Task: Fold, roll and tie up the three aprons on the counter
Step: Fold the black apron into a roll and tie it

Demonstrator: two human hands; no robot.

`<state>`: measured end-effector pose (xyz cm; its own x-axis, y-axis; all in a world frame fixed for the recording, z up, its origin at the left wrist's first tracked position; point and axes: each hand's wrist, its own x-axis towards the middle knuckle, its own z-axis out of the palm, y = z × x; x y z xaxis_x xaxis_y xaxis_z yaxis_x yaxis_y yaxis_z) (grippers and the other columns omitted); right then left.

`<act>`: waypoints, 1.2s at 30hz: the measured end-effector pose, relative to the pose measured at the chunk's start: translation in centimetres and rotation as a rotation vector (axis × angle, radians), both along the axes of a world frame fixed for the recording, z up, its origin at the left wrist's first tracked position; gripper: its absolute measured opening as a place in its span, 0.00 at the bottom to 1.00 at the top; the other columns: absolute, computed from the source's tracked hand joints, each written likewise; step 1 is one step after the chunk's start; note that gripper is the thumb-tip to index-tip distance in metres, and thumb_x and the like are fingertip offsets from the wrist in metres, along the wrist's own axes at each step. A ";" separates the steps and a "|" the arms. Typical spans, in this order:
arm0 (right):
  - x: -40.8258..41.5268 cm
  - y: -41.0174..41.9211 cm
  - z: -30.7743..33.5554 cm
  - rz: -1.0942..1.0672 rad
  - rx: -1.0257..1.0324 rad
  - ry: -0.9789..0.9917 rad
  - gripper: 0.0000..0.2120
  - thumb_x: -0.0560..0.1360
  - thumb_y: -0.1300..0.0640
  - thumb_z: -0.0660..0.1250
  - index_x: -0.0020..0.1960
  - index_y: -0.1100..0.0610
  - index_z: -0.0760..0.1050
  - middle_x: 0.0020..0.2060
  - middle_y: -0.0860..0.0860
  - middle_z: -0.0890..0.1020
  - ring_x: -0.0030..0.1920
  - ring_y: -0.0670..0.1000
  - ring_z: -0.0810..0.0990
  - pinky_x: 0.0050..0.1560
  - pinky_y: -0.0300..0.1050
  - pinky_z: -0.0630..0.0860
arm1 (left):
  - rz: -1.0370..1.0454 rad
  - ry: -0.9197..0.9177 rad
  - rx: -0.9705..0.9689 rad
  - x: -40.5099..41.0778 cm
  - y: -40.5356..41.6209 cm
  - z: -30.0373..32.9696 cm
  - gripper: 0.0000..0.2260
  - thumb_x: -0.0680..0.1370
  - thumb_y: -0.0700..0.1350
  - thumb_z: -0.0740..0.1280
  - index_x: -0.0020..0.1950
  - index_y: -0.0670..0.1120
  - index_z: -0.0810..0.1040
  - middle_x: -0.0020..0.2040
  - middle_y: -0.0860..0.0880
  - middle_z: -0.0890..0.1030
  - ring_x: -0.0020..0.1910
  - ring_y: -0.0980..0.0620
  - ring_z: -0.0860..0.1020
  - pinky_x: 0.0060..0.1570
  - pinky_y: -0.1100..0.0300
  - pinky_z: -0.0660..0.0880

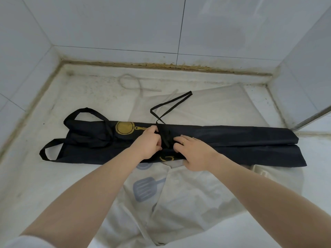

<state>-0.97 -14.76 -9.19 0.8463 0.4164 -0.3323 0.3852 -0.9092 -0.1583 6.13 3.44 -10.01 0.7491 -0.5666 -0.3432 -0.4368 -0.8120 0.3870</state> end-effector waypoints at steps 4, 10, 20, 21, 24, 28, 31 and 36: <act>1.5 0.4 1.1 -0.247 0.172 0.051 0.09 0.77 0.56 0.61 0.53 0.58 0.74 0.55 0.52 0.78 0.56 0.55 0.76 0.54 0.49 0.72 | 0.054 0.070 -0.026 0.2 -0.1 1.3 0.20 0.81 0.53 0.56 0.52 0.38 0.79 0.63 0.44 0.71 0.56 0.47 0.74 0.59 0.52 0.70; 3.7 0.7 3.3 -0.376 0.092 0.193 0.11 0.80 0.55 0.55 0.58 0.56 0.73 0.50 0.55 0.78 0.50 0.54 0.75 0.46 0.45 0.70 | -0.068 0.243 0.199 2.1 1.7 4.5 0.13 0.73 0.55 0.66 0.45 0.45 0.78 0.41 0.49 0.78 0.41 0.51 0.76 0.39 0.58 0.70; 5.1 2.6 2.1 -0.545 -0.131 0.057 0.16 0.78 0.57 0.60 0.64 0.59 0.64 0.59 0.57 0.73 0.57 0.58 0.74 0.52 0.49 0.72 | -0.022 0.030 0.219 3.8 4.1 3.1 0.09 0.80 0.42 0.58 0.55 0.41 0.74 0.52 0.42 0.78 0.47 0.46 0.75 0.46 0.56 0.71; 5.0 3.4 1.9 -0.528 -0.181 -0.070 0.19 0.76 0.60 0.62 0.65 0.59 0.61 0.61 0.58 0.70 0.58 0.58 0.72 0.55 0.50 0.70 | 0.002 -0.005 0.185 3.8 4.2 2.7 0.10 0.80 0.43 0.58 0.57 0.41 0.75 0.53 0.42 0.78 0.49 0.45 0.76 0.47 0.56 0.71; 5.1 6.0 1.1 -0.207 -0.103 -0.357 0.25 0.74 0.62 0.61 0.69 0.58 0.59 0.66 0.57 0.65 0.64 0.58 0.67 0.65 0.50 0.63 | 0.034 -0.072 0.139 4.1 4.3 2.1 0.11 0.80 0.45 0.59 0.60 0.43 0.75 0.54 0.42 0.78 0.52 0.44 0.76 0.48 0.55 0.71; 6.2 9.5 -0.3 -0.160 0.065 -0.136 0.18 0.80 0.55 0.55 0.69 0.58 0.62 0.64 0.55 0.70 0.64 0.55 0.70 0.61 0.47 0.65 | 0.027 -0.053 0.036 4.6 5.1 1.4 0.10 0.80 0.45 0.60 0.55 0.41 0.76 0.52 0.43 0.78 0.53 0.43 0.76 0.49 0.53 0.71; 7.5 10.3 -0.2 -0.222 -0.026 -0.128 0.14 0.81 0.54 0.53 0.64 0.59 0.66 0.61 0.55 0.71 0.62 0.55 0.70 0.59 0.48 0.68 | 0.087 -0.058 -0.017 5.0 6.9 1.2 0.16 0.81 0.53 0.57 0.52 0.43 0.76 0.47 0.47 0.73 0.49 0.47 0.74 0.50 0.51 0.72; 9.8 12.3 1.0 -0.279 -0.177 -0.022 0.15 0.78 0.56 0.56 0.62 0.58 0.72 0.59 0.54 0.72 0.60 0.55 0.72 0.58 0.48 0.68 | 0.130 -0.192 0.126 6.1 11.4 1.2 0.25 0.80 0.61 0.49 0.51 0.44 0.77 0.49 0.46 0.75 0.50 0.47 0.73 0.46 0.54 0.71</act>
<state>8.83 -2.49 -8.17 0.9275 0.1049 -0.3587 0.1189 -0.9927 0.0173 12.26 14.81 -8.83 0.8710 -0.4232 -0.2496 -0.3814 -0.9026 0.1995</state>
